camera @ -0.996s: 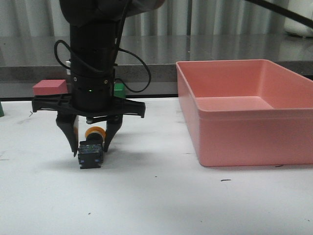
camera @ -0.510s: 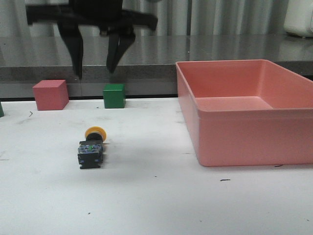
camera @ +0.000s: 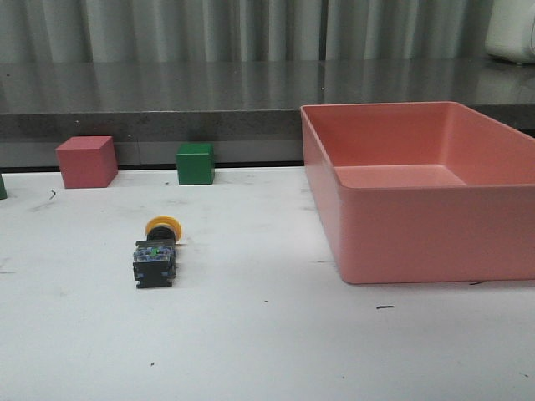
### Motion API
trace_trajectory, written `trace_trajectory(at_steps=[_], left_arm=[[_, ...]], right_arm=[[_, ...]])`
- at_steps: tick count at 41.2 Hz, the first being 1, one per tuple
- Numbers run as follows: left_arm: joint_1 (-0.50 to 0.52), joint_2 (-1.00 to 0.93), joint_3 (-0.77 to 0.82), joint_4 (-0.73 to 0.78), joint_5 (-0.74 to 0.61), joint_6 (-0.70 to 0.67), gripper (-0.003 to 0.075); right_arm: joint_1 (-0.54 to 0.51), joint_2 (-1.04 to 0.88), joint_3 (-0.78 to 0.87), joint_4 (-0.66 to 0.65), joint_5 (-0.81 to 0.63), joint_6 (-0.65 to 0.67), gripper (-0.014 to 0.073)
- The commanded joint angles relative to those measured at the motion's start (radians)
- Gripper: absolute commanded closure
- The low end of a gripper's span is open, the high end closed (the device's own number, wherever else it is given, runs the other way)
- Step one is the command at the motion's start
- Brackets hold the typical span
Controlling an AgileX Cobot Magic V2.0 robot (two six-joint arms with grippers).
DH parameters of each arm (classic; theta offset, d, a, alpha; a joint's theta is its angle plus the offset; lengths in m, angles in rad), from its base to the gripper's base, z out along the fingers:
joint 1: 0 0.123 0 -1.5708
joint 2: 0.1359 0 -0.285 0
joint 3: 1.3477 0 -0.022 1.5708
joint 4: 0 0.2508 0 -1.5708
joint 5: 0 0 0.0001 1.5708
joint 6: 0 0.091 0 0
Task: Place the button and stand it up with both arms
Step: 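Withdraw the right gripper upward away from the button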
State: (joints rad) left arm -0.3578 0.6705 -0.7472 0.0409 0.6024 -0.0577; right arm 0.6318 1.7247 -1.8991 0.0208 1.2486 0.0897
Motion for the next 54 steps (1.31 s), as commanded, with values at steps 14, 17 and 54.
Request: trace_trajectory(at_steps=[14,17,54], left_arm=[[-0.01,0.004,-0.039,-0.006,-0.078,-0.001,0.0279],[-0.01,0.004,-0.039,-0.006,-0.078,-0.001,0.0279],[-0.01,0.004,-0.039,-0.006,-0.078,-0.001,0.0279]], right_arm=[[-0.072,-0.52,0.531,-0.027,-0.281,-0.045,0.0191],[-0.072,-0.604,0.608,-0.039,-0.298,-0.045,0.0191],[-0.072,-1.315,1.06,-0.05,-0.308,-0.083,0.0191]])
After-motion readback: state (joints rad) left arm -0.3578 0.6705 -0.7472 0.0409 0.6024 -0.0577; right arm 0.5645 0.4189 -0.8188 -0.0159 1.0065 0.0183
